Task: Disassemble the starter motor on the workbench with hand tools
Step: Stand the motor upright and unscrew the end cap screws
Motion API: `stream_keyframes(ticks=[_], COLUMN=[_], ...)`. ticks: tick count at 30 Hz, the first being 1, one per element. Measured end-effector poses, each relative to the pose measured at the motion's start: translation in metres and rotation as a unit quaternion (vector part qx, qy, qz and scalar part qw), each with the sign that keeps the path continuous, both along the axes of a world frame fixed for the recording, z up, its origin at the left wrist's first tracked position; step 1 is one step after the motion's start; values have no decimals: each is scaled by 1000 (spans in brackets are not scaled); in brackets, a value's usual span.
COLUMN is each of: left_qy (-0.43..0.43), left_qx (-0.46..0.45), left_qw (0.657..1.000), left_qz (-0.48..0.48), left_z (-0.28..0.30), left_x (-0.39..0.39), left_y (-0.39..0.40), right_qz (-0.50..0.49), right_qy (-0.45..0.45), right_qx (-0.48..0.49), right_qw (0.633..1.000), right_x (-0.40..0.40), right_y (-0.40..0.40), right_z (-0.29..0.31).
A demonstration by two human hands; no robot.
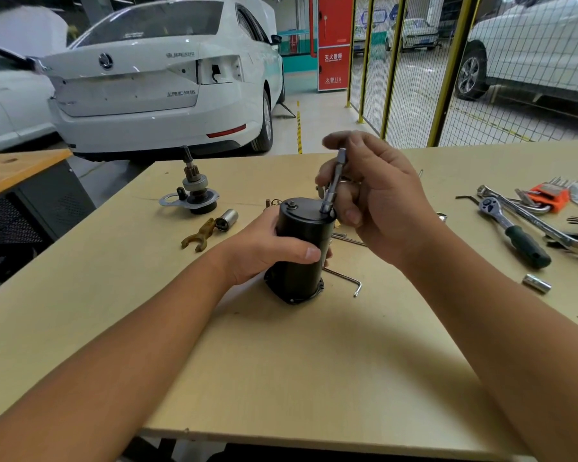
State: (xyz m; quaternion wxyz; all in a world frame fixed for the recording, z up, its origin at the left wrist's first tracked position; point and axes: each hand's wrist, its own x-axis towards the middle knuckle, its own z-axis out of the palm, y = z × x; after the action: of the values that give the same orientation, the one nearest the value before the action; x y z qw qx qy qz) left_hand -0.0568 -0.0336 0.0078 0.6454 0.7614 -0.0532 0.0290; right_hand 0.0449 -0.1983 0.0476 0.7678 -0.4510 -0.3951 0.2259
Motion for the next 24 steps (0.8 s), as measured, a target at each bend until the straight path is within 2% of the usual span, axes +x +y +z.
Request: stream_keyframes(ticks=[24], left_qy=[4], left_qx=[15], left_qw=[1000], left_qz=[12], left_z=[-1], left_x=[2], left_y=[2], right_qz=[-9], right_qy=[-7], right_qx=[0], right_qw=[1000], right_x=[3], right_y=[1], right_z=[2])
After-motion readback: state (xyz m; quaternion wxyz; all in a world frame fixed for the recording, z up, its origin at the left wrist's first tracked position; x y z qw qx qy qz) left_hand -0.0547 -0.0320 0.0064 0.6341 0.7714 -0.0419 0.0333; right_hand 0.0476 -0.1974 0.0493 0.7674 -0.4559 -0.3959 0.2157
